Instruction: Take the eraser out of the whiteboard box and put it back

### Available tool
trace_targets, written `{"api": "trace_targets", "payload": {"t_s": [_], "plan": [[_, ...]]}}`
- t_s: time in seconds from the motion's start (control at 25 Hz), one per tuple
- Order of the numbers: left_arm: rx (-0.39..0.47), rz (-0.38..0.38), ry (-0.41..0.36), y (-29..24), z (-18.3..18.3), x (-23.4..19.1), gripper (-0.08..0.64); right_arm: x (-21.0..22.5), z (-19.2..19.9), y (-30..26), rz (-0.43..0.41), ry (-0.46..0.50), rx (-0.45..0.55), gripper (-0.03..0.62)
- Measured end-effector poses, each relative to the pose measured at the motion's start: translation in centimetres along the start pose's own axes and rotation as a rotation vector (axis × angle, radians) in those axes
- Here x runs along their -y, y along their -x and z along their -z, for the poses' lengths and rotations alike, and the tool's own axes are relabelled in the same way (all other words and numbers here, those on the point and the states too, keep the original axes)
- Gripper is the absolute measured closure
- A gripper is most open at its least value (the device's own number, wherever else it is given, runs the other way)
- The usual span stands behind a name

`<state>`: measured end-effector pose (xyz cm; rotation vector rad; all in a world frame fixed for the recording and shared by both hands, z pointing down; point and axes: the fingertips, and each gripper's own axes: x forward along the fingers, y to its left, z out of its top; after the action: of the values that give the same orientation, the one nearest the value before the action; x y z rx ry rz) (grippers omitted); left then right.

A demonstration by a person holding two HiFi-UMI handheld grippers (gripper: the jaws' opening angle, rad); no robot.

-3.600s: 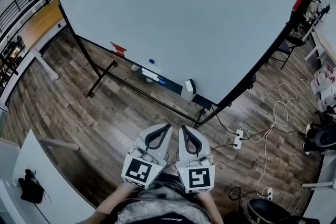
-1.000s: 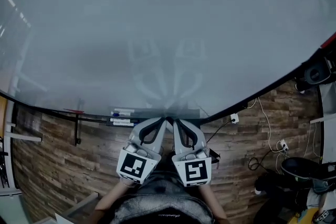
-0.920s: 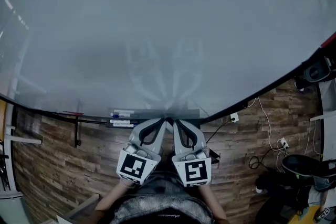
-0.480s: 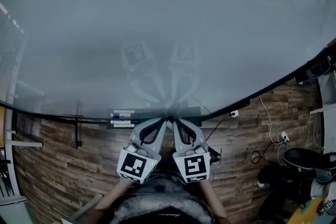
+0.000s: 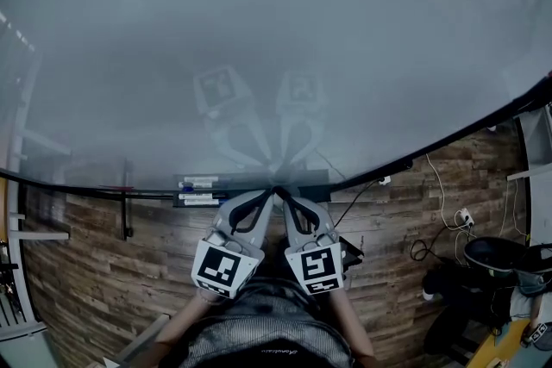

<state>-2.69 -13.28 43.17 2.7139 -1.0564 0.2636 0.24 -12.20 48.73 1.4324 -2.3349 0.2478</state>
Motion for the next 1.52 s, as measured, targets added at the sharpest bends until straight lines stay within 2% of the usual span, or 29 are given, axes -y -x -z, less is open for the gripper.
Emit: {"api": "trace_targets", "payload": {"t_s": [0.24,0.4,0.52,0.6,0.72,0.84,1.0,1.28,1.4,1.52], "plan": [[-0.019,0.000,0.019,-0.1,0.5,-0.4,0.555,-0.6,0.7,-0.6,-0.032,0.018,-0.028,0.585],[-0.027,-0.006,0.022,-0.2,0.8,-0.6,0.555,-1.0,1.7,-1.1,-0.059,0.029,-0.059,0.480],[-0.031,0.000,-0.021,-0.3,1.2,-0.8,0.555,-0.8,2.2,-1.5,-0.051,0.043,-0.067,0.439],[-0.033,-0.005,-0.011,-0.3,1.3,-1.0,0.555,-0.6,2.2,-1.8,-0.043,0.060,-0.070,0.422],[-0.035,-0.005,-0.031,-0.3,1.5,-1.0,0.555,-0.4,2.2,-1.9,-0.040,0.073,-0.069,0.411],[-0.034,-0.015,-0.008,-0.3,1.4,-1.0,0.555,0.0,2.1,-2.0,-0.034,0.078,-0.073,0.408],[-0.035,-0.020,-0.023,-0.2,1.4,-1.3,0.555,0.0,2.7,-2.3,-0.066,0.081,-0.114,0.391],[-0.033,-0.052,-0.014,0.0,1.7,-1.8,0.555,-0.1,3.8,-3.0,-0.094,-0.048,-0.125,0.403],[-0.035,-0.070,0.016,0.2,1.7,-1.7,0.555,-0.1,3.9,-2.9,-0.103,-0.056,-0.126,0.408],[-0.037,-0.071,-0.006,0.3,2.0,-1.8,0.555,-0.2,3.9,-2.9,-0.120,-0.043,-0.120,0.419]]}}
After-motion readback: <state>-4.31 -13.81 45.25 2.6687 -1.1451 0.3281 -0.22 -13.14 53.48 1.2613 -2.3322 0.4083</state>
